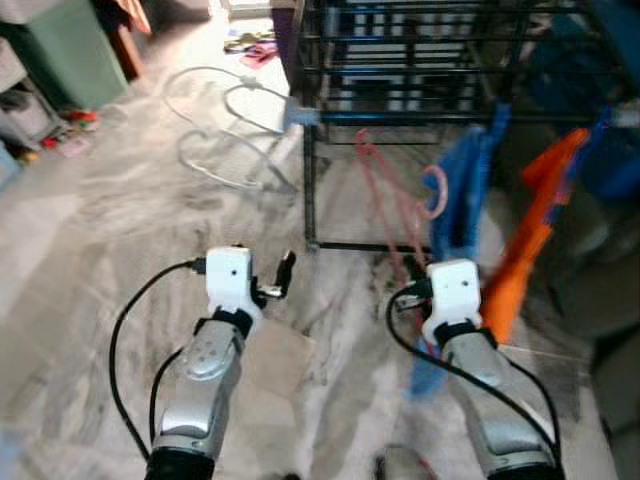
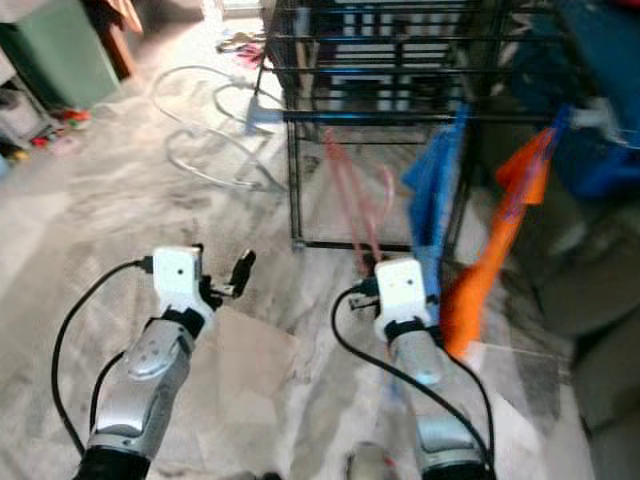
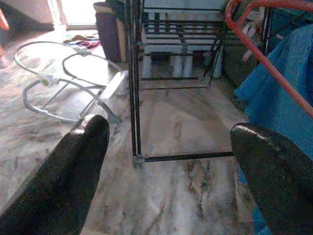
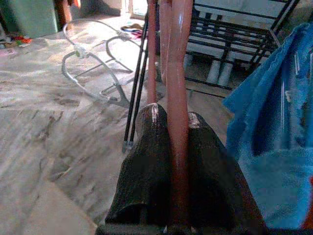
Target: Hang hanger
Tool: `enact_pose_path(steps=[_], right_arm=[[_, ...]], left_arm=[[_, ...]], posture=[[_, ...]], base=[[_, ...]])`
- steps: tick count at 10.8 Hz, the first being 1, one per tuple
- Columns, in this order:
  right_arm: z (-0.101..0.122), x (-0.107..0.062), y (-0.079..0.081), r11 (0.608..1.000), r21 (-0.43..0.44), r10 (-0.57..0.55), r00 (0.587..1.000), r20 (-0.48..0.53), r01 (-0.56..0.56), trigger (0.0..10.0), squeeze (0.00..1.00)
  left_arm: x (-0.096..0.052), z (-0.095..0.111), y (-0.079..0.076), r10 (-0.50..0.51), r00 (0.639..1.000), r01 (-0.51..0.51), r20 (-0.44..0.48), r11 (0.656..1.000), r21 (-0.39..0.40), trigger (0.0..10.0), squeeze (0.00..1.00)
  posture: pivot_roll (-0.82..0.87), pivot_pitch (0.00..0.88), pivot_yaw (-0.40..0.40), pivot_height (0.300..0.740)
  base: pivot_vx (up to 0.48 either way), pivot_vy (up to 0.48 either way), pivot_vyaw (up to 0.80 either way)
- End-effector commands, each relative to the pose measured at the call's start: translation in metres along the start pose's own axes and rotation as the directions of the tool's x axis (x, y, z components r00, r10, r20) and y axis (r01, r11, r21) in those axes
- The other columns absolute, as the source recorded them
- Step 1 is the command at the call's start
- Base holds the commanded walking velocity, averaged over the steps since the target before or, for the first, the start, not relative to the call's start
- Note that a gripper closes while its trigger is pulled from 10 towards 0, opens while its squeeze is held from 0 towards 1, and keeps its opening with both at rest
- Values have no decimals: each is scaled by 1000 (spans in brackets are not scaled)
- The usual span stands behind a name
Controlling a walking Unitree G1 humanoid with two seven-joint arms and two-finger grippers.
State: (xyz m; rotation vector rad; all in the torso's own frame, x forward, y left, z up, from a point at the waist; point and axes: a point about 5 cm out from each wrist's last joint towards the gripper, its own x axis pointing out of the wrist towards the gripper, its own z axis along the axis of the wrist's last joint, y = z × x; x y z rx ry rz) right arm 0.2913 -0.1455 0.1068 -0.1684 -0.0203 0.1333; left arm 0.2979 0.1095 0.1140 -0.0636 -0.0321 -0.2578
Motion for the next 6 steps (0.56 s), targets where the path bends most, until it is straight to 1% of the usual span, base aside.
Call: enact_pose_path(steps=[1,2,5,6], right_arm=[[-2,-3,-4,1000,0,-20,1000,-9,20,10000,0],[-2,-3,-3,1000,2,-24,1000,-10,24,10000,0],[-4,-2,-5,999,5,-41,999,-18,41,10000,0],[-4,-2,-7,998,11,-57,998,-21,58,10000,0]], left_arm=[[0,-3,-6,-34,999,34,-14,999,4,10000,0],[1,-3,-6,-40,999,40,-20,999,13,10000,0],[2,-1,-13,-77,997,77,1,997,2,10000,0],[0,-3,-13,-76,997,76,-4,997,8,10000,0]], posture=[[-145,200,81,740],[-147,199,83,740],[-143,198,86,740],[-138,202,86,740]], base=[[334,345,0],[379,296,0],[0,0,0],[0,0,0]])
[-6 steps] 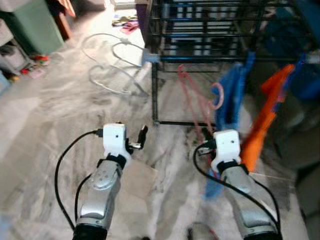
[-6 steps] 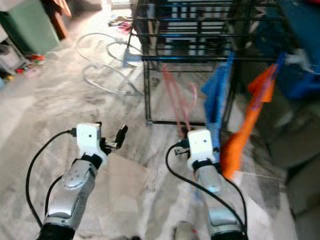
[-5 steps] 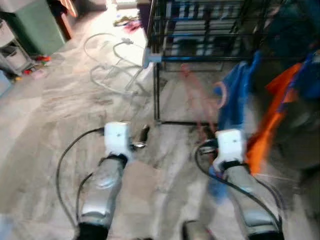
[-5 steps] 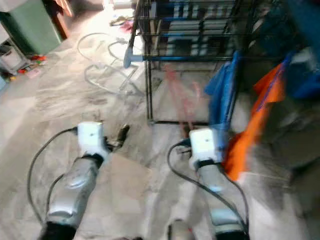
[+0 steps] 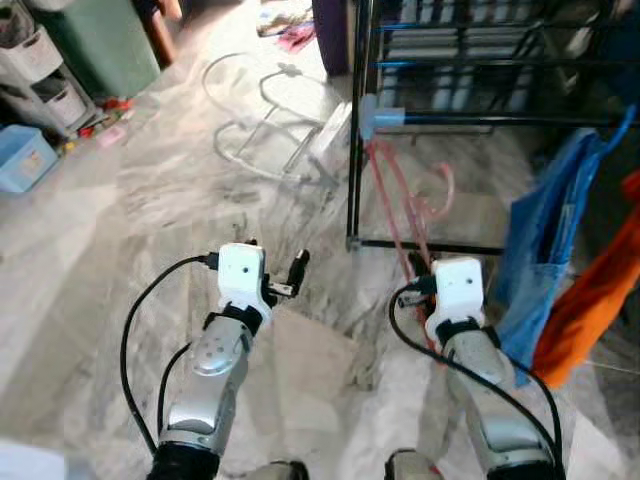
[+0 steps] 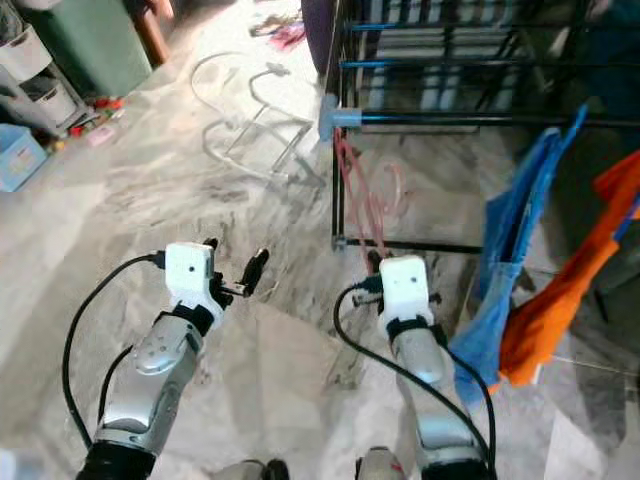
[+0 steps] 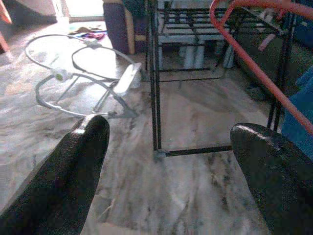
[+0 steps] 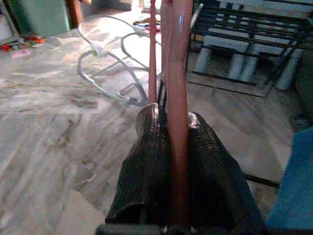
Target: Hang hanger
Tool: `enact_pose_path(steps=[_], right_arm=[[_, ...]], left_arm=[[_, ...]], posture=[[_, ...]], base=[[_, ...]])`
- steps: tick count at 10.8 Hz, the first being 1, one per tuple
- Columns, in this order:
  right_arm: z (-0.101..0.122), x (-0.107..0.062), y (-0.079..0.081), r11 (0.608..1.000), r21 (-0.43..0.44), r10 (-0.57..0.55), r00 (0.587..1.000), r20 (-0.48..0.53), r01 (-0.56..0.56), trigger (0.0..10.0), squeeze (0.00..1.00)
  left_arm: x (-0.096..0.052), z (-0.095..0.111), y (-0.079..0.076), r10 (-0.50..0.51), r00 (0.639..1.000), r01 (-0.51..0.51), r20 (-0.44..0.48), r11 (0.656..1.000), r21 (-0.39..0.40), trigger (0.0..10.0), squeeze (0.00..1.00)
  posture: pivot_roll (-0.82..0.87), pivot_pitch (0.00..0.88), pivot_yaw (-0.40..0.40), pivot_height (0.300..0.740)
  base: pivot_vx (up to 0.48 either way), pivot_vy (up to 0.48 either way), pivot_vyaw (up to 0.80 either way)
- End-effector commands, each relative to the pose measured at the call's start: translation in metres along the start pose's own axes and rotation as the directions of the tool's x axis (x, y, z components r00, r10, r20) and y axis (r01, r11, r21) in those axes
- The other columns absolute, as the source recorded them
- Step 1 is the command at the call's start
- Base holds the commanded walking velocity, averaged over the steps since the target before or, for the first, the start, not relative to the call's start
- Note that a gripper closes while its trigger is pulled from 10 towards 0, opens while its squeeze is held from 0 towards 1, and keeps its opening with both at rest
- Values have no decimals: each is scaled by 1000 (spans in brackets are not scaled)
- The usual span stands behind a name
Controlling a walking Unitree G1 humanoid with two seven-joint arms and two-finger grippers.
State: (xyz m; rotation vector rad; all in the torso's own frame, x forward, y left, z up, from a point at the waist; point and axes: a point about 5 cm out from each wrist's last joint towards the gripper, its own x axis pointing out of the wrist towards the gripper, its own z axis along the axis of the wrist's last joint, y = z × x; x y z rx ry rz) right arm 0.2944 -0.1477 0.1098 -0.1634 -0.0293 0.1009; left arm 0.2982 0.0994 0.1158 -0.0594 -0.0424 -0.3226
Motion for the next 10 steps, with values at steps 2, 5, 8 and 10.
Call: enact_pose_path(steps=[2,5,8,10], right_arm=[[-6,0,-6,997,57,-53,998,-40,55,10000,0],[5,25,-7,996,52,-68,997,-41,70,10000,0],[16,58,6,997,56,-46,996,-81,51,10000,0],[30,74,8,998,58,-31,998,-59,35,10000,0]], left_arm=[[-5,-5,-4,-16,1000,16,-11,1000,0,10000,0],[-5,-8,-9,-25,999,25,-22,1000,-10,10000,0],[-10,-9,-9,-16,999,16,-28,1000,-14,10000,0],[-17,-9,-6,4,1000,-4,-29,1000,-17,10000,0]], posture=[[-139,208,80,740],[-139,224,76,740],[-113,245,60,740],[-77,264,51,740]], base=[[0,0,0],[0,0,0],[0,0,0],[0,0,0]])
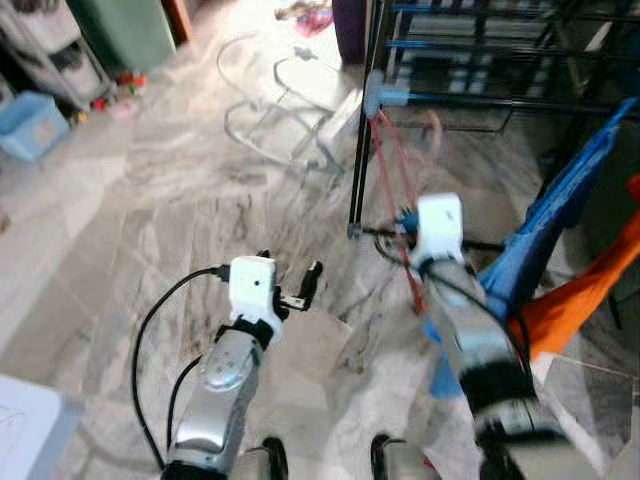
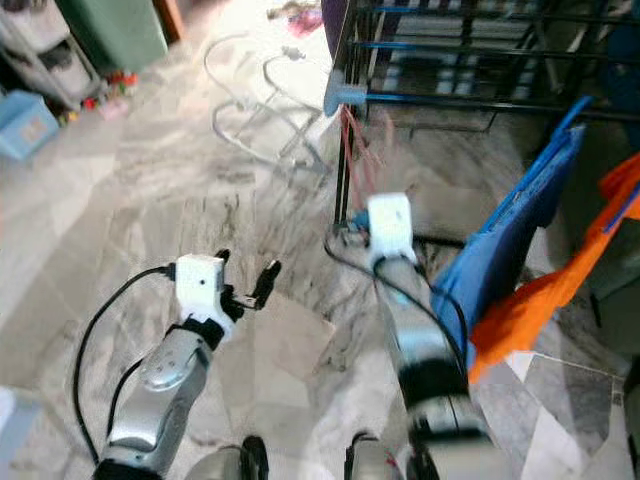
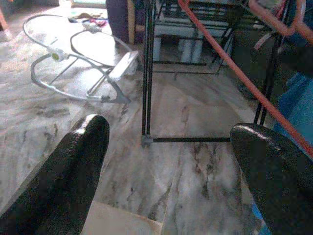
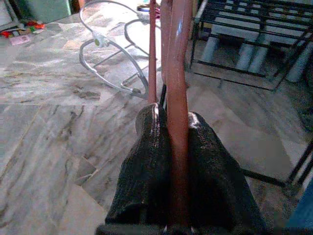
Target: Hang hanger
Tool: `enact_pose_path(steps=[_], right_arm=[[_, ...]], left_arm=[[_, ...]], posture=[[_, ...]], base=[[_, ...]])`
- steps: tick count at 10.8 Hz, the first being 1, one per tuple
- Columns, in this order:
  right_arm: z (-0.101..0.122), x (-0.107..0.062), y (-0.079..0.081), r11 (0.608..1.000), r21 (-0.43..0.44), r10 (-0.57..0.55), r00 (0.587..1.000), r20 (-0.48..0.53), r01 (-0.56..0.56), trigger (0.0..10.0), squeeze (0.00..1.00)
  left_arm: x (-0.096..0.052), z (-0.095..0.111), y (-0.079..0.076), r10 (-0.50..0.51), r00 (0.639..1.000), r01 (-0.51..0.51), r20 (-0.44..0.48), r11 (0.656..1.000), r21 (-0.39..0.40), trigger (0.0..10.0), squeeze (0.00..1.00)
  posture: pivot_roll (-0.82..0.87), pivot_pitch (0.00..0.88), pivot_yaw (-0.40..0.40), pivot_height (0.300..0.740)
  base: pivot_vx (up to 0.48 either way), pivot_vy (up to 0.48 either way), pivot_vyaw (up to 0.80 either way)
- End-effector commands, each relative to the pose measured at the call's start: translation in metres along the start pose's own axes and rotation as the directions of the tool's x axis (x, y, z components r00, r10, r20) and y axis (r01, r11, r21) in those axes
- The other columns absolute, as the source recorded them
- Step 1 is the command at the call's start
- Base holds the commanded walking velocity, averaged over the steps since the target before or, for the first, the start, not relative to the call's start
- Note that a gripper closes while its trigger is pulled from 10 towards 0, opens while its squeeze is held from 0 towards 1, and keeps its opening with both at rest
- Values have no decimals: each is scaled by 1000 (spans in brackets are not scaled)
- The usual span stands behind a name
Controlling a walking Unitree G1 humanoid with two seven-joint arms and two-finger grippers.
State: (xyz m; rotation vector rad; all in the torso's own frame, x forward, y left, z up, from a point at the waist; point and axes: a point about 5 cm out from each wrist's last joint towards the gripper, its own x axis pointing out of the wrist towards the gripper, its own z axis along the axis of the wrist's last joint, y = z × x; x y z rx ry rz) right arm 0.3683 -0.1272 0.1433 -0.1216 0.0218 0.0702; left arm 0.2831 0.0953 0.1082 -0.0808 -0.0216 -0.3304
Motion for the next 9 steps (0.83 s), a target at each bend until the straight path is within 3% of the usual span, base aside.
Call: enact_pose_path(steps=[1,7,8,9], right_arm=[[1,4,-2,1000,6,-11,1000,0,11,10000,0],[29,27,-40,994,-9,-111,993,43,112,10000,0],[37,31,-41,994,-11,-108,993,46,108,10000,0],[37,35,-39,995,-16,-101,995,-12,100,10000,0]], left_arm=[[-6,-1,3,14,1000,-14,-10,1000,7,10000,0],[-14,2,5,19,1000,-19,-11,1000,13,10000,0],[-15,2,4,11,1000,-11,-16,1000,17,10000,0],[-14,3,3,8,1000,-8,-18,1000,20,10000,0]], posture=[[-65,267,50,740],[-39,284,61,740],[-32,291,64,740],[-24,297,64,740]], base=[[0,0,0],[0,0,0],[0,0,0],[0,0,0]])
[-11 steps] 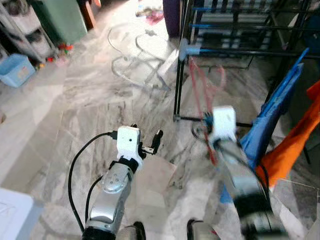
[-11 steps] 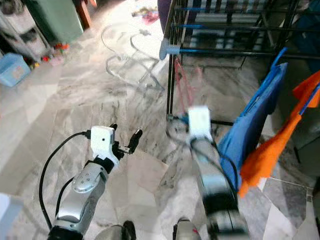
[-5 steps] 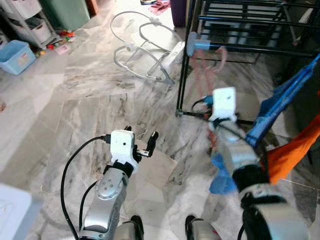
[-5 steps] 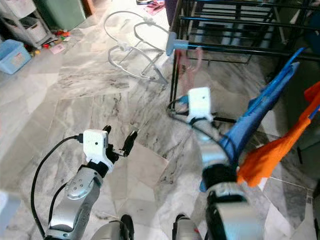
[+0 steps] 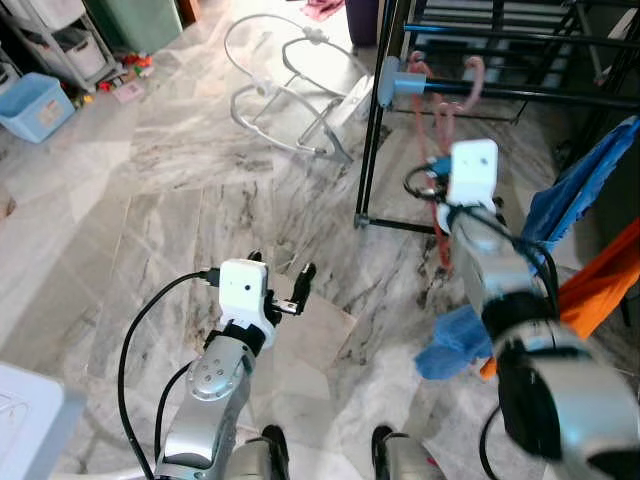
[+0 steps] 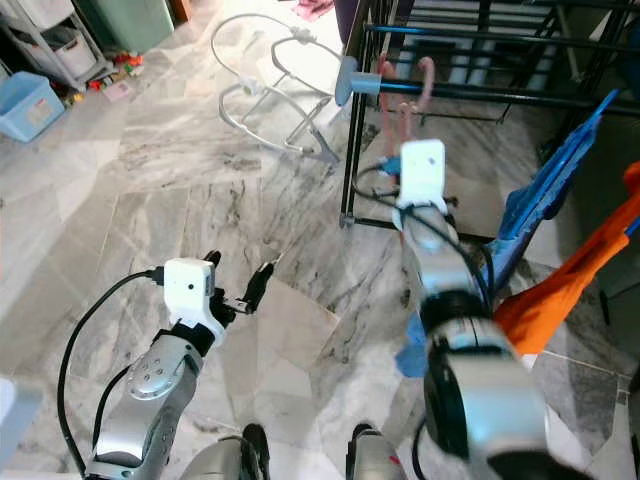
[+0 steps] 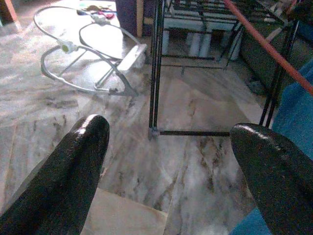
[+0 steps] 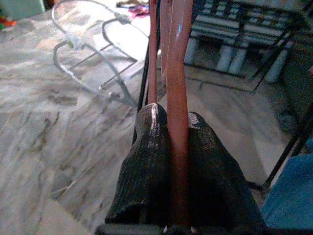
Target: Hang hanger
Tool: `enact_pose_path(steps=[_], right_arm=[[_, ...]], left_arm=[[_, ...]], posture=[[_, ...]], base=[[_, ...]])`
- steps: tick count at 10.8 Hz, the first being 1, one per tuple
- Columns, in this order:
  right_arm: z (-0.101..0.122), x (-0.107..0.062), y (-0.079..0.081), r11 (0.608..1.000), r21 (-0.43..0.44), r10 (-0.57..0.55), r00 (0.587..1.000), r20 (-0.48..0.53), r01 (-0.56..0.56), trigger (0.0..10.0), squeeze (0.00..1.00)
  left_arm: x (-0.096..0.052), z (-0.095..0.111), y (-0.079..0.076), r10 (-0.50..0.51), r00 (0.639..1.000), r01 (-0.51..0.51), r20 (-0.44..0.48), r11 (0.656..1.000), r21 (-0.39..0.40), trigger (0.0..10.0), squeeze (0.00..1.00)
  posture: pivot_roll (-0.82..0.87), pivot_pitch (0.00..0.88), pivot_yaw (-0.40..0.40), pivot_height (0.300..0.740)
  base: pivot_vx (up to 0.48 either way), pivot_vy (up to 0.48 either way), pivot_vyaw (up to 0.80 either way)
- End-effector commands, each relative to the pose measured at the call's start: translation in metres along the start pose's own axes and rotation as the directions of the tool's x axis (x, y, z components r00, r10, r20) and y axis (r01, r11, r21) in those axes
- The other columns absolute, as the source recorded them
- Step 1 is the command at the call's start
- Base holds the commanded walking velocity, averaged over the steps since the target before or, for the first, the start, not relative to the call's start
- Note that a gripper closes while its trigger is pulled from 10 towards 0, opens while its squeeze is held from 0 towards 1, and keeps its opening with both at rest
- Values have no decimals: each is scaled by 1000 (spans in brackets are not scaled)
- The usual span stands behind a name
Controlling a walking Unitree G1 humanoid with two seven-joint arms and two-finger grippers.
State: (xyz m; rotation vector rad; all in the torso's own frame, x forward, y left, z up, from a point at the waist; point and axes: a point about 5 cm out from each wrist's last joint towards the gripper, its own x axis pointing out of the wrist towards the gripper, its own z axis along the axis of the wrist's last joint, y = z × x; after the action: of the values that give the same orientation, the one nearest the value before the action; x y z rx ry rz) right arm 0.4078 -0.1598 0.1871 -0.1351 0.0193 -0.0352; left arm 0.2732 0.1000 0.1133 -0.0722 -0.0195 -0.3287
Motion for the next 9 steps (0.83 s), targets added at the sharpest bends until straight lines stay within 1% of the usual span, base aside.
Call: enact_pose_path(steps=[1,2,4,5,8,9], right_arm=[[-5,0,2,999,35,8,999,-45,-6,10000,0],[-8,1,6,999,28,30,996,-83,-28,10000,0],[-20,0,18,996,52,77,982,-174,-69,10000,0],[-22,-1,22,994,72,92,980,-179,-80,10000,0],[-21,-1,32,990,86,128,977,-171,-115,10000,0],[-23,-2,34,989,75,139,976,-167,-128,10000,1000]], left_arm=[[-5,-2,3,10,1000,-10,-20,1000,17,10000,0],[-8,-3,5,21,999,-20,-32,1000,24,10000,0],[-13,-5,6,34,998,-32,-45,999,32,10000,0],[-13,-4,7,41,998,-39,-47,999,33,10000,0],[-10,-3,4,31,998,-29,-50,999,36,10000,0],[-9,-2,3,28,998,-26,-49,999,36,10000,0]], posture=[[-14,301,62,740],[-3,309,59,740],[18,314,51,740],[25,311,52,740],[16,306,58,740],[9,305,58,740]], base=[[0,0,0],[0,0,0],[0,0,0],[0,0,0],[0,0,0],[0,0,0]])
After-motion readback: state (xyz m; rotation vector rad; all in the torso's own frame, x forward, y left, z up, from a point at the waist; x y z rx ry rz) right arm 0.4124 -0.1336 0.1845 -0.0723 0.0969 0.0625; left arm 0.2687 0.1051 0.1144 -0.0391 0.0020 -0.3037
